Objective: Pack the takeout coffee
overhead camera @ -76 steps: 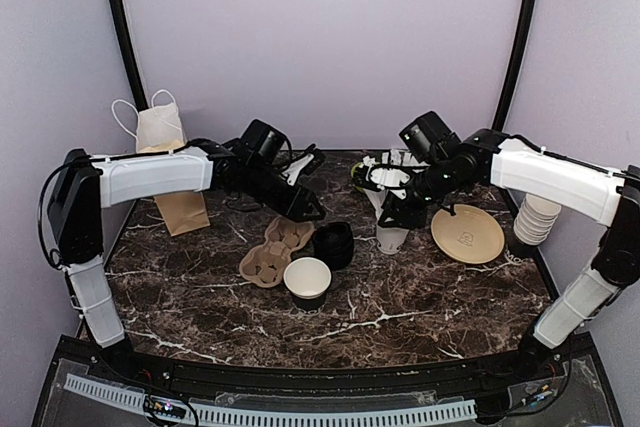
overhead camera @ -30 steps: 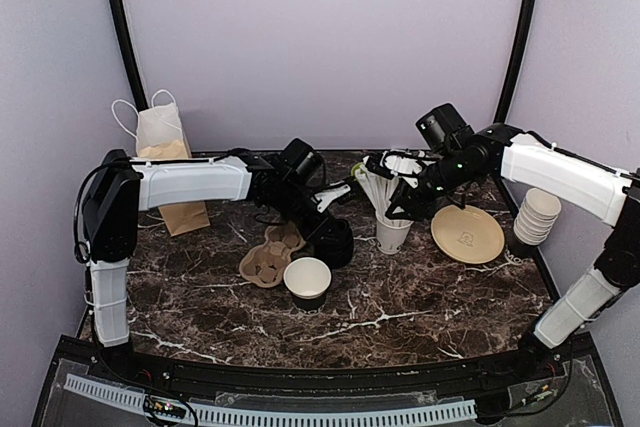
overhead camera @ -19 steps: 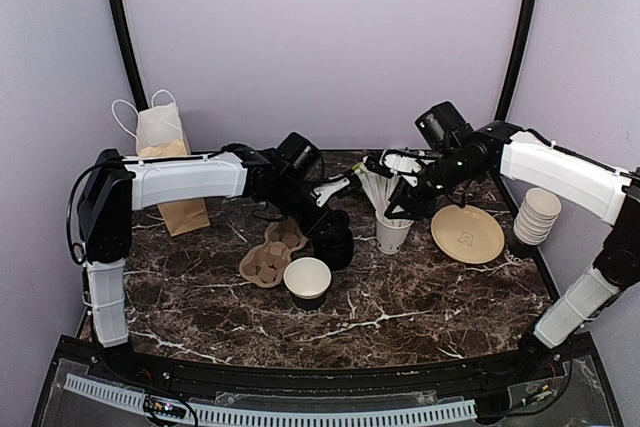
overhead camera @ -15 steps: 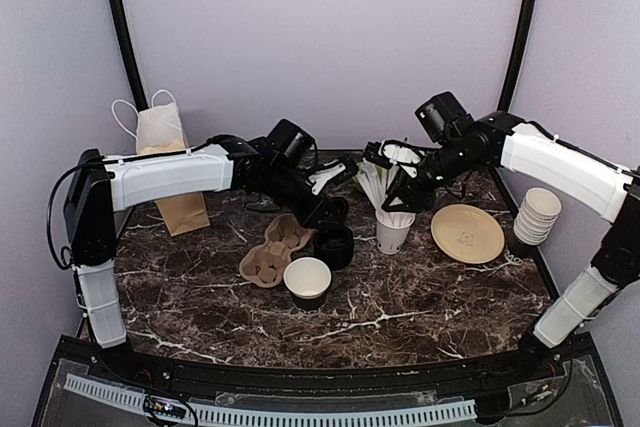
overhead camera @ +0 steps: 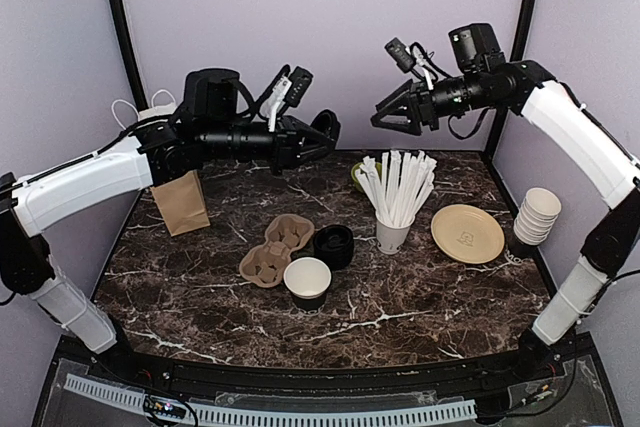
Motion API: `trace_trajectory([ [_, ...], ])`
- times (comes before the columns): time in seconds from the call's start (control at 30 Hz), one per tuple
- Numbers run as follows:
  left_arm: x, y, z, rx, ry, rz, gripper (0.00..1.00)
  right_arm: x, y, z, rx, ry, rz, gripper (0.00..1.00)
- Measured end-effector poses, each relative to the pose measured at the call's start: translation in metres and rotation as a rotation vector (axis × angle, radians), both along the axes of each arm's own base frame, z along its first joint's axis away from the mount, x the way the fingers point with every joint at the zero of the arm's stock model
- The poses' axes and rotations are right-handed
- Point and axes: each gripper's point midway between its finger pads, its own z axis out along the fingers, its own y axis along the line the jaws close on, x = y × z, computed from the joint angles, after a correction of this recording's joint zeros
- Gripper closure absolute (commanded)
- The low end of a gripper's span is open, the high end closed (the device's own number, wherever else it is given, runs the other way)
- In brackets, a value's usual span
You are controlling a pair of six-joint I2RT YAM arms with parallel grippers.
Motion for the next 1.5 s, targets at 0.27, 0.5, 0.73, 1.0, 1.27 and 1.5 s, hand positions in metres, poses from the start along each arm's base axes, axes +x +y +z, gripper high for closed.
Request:
trace_trajectory([
  [0.27, 0.011, 0.022, 0.03, -0.231, -0.051, 0.022, 0.91, 0.016, 0.005, -0.004, 0.297, 0.41, 0.087, 0.01],
  [0.5, 0.014, 0.021, 0.048, -0.339, -0.049, -0.015, 0.9, 0.006, 0.018, 0.0, 0.428, 0.62, 0.188, 0.01],
  [0.73, 0.014, 0.011, 0.035, -0.34, 0.001, -0.063, 0.9, -0.012, 0.04, 0.015, 0.458, 0.671, 0.309, 0.01],
  [1.0, 0.012, 0.008, 0.034, -0.353, 0.017, -0.09, 0.9, -0.021, 0.06, -0.003, 0.424, 0.753, 0.337, 0.03],
  [1.27, 0.007, 0.008, 0.044, -0.39, 0.015, -0.118, 0.89, -0.017, 0.068, -0.006, 0.417, 0.758, 0.323, 0.03],
  [1.5, 0.006, 0.006, 0.045, -0.406, 0.024, -0.136, 0.89, -0.021, 0.072, 0.001, 0.431, 0.75, 0.349, 0.09],
])
